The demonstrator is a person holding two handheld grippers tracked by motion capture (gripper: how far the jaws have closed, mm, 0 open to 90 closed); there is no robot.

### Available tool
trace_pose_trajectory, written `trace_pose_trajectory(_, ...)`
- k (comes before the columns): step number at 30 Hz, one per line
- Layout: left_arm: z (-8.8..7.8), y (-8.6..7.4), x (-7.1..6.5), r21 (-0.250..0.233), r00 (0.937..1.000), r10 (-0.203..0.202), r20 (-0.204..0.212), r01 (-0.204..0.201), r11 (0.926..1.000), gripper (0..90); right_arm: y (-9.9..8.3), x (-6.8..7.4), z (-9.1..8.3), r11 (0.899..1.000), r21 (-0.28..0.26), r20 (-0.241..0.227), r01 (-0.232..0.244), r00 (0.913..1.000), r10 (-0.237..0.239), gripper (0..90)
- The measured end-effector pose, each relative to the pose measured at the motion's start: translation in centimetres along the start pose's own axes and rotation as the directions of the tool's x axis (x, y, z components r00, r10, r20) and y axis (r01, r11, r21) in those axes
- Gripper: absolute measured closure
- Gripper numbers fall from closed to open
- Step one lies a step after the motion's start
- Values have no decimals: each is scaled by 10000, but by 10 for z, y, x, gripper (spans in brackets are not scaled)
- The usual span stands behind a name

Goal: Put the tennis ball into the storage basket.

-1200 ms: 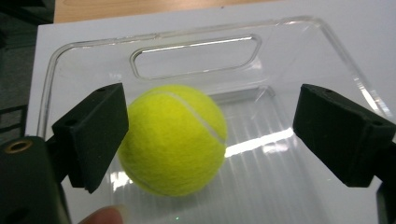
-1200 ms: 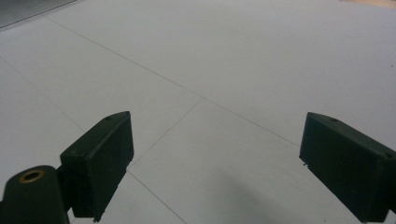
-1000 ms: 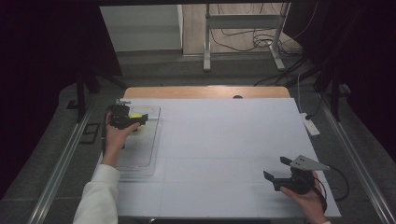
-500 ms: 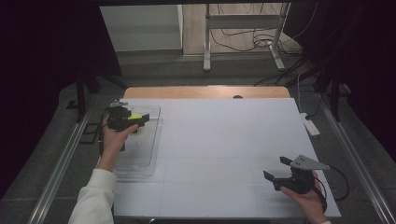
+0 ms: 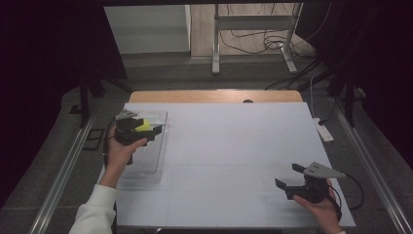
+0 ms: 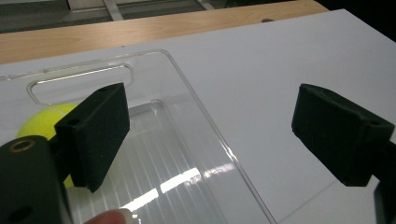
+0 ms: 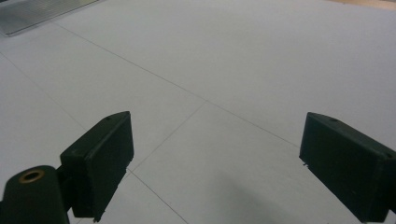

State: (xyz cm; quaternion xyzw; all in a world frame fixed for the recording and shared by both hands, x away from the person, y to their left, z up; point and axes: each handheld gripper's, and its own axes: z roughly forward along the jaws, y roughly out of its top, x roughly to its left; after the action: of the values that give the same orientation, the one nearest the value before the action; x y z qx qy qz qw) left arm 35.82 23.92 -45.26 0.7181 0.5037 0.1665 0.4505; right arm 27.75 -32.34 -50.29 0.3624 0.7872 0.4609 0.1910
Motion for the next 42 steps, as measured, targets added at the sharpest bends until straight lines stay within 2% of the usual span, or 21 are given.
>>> trace_pose_trajectory(13,-22,-21,-21,-197,9977,313,602,-302,9994,127,1,-1,-1,10000,-32,104,-22,9999,22,102)
trace_pose_trajectory(17,-26,-29,-29,-189,9954,387,877,-372,9991,127,1,0,-1,10000,-3,128,32,9999,-32,102)
trace_pose_trajectory(21,-30,-35,-34,-240,9943,499,939,-479,9986,127,2,0,-1,10000,-11,124,28,9999,-28,102)
trace_pose_trajectory(23,-32,-42,-38,-250,9920,511,1153,-485,9985,126,1,0,-1,10000,-47,103,11,9999,-11,102)
trace_pose_trajectory(33,-35,-62,-48,-261,9898,775,1191,-749,9968,127,2,0,-1,10000,-78,84,-11,10000,11,102)
trace_pose_trajectory(42,-38,-81,-57,-278,9845,996,1445,-966,9949,127,2,0,-2,9999,-155,48,-21,10000,22,102)
